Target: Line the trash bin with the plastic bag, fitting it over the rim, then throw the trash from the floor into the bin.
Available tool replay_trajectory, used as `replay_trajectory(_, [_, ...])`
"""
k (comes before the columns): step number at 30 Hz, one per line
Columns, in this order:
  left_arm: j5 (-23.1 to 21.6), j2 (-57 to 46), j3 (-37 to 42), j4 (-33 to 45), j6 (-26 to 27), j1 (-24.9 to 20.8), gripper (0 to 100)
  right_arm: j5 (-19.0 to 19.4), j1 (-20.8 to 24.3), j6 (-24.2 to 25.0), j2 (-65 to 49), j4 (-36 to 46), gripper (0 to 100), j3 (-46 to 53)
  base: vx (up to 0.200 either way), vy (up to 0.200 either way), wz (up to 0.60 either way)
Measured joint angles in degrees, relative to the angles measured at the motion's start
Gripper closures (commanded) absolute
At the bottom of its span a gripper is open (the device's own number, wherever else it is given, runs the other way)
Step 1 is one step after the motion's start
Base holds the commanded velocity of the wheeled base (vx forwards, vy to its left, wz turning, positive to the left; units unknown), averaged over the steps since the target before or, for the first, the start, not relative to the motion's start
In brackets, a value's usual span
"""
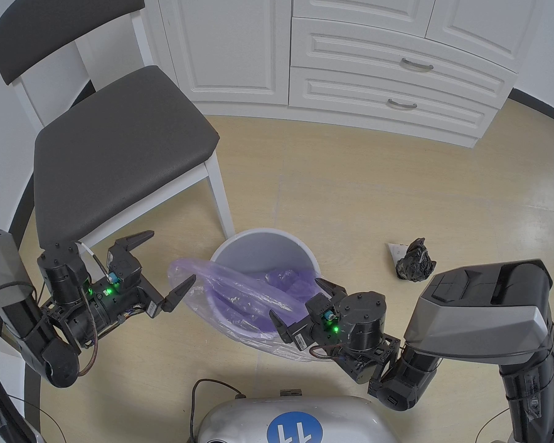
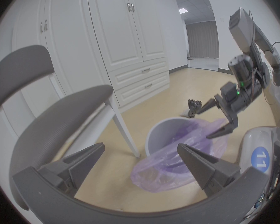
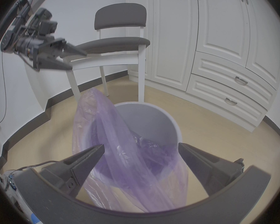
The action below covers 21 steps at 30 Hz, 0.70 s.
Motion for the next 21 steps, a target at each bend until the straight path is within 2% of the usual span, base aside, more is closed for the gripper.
replay_trajectory(8, [2.7, -7.3, 1.8, 0.0, 0.0, -1.3, 0, 0.0, -0.1, 0.6, 2.5, -0.2, 0, -1.8, 0.000, 0.000, 0.00])
replay_trajectory(9, [2.8, -7.7, 1.8, 0.0, 0.0, -1.3, 0, 0.0, -0.1, 0.6, 2.9, -0.4, 100, -2.1, 0.000, 0.000, 0.00])
replay_trajectory(21, [2.8, -9.4, 2.1, 0.0, 0.0, -1.5, 0, 0.0, -0.3, 2.5, 4.3, -1.9, 100, -5.2, 0.000, 0.000, 0.00])
